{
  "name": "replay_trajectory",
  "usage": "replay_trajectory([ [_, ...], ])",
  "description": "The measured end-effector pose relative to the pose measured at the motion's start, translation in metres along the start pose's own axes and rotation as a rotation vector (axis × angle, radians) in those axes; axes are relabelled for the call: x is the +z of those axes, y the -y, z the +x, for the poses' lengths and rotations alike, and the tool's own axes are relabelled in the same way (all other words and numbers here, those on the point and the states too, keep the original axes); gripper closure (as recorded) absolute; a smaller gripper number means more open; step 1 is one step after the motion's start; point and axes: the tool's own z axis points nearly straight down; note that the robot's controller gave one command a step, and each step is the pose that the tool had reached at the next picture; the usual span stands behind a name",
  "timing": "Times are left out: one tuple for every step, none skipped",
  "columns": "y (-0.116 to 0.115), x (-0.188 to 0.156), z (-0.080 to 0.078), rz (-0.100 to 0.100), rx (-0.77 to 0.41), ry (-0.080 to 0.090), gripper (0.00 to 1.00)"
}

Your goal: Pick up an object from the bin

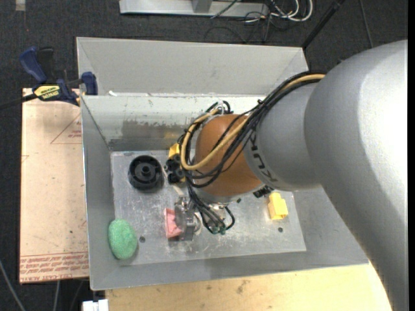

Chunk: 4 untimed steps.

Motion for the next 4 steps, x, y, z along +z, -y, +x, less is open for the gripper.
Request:
replay_trajectory([
  [0.000, 0.000, 0.000, 0.000, 0.000, 0.000, 1.00],
  [0.000, -0.003, 0.001, 0.001, 0.000, -0.005, 1.00],
  [0.000, -0.023, 0.002, 0.002, 0.000, -0.008, 1.00],
  [0.000, -0.034, -0.001, 0.000, 0.000, 0.002, 1.00],
])
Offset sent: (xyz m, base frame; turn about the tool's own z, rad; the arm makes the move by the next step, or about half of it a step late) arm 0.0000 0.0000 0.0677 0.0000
